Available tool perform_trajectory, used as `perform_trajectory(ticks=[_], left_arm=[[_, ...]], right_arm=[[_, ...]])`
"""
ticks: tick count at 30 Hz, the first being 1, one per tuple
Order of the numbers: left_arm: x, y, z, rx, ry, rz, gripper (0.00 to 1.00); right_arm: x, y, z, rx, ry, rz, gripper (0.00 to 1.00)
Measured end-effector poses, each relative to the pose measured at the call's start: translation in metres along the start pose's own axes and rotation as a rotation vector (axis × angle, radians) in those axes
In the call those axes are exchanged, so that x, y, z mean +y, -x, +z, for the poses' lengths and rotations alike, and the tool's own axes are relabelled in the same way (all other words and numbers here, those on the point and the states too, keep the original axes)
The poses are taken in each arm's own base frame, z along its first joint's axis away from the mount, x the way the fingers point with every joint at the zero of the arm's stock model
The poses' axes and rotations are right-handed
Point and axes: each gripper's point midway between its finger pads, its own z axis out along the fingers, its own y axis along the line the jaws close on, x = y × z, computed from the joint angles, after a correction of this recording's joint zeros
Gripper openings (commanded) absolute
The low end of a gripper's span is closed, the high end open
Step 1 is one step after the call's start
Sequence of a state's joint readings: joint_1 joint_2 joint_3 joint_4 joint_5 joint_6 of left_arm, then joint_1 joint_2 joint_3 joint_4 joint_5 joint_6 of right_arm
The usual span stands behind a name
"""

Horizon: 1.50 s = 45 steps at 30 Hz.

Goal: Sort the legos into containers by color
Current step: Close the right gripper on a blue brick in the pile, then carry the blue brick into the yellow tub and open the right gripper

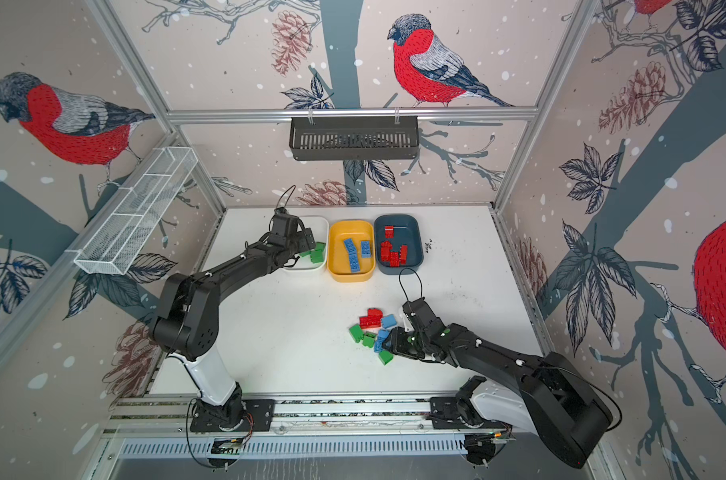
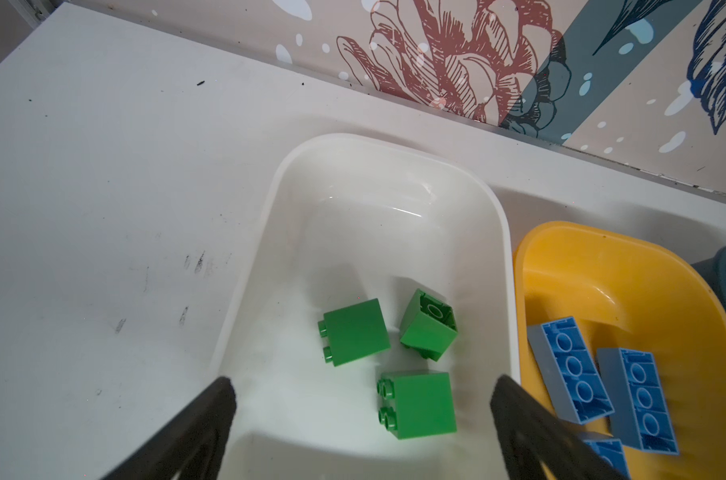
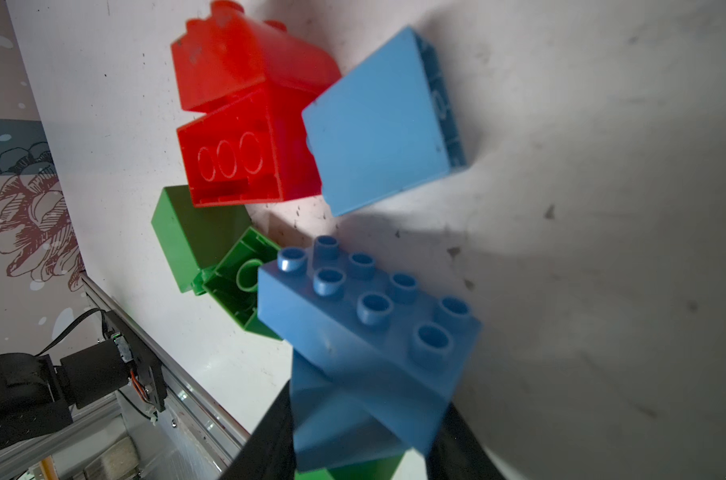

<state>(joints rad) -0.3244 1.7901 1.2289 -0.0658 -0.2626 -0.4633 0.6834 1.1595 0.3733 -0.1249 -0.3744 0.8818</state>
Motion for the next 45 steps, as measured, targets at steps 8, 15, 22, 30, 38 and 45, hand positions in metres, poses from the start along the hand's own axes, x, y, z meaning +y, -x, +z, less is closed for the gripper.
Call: perform_trajectory(ticks=[8,15,22,30,38,45], left_arm=[[0.003,-0.007,0.001,0.013,0.007,0.004,0.97],[0.007,-0.010,-0.003,0.017,0.014,0.007,0.97],[0.013,-0.016,-0.009,0.024,0.025,0.010,0.96],[0.015,-0.021,-0.009,0.037,0.029,0.013,0.96],[0.017,-0.025,-0.009,0.048,0.032,0.016,0.96],[0.018,-0.028,-0.009,0.055,0.034,0.018,0.97]], right_arm=[[0.007,0.024,0.005,-0.063,-0.041,-0.008,0.44],[0.032,0.069,0.029,-0.106,-0.077,-0.075,0.45],[0.075,0.088,0.031,-0.108,-0.062,-0.273,0.69],[0.053,0.111,-0.001,-0.215,-0.252,-0.343,0.81],[0.018,0.108,0.014,-0.161,-0.418,-0.351,0.73],[0.023,0.088,0.024,-0.098,-0.396,-0.385,0.61]])
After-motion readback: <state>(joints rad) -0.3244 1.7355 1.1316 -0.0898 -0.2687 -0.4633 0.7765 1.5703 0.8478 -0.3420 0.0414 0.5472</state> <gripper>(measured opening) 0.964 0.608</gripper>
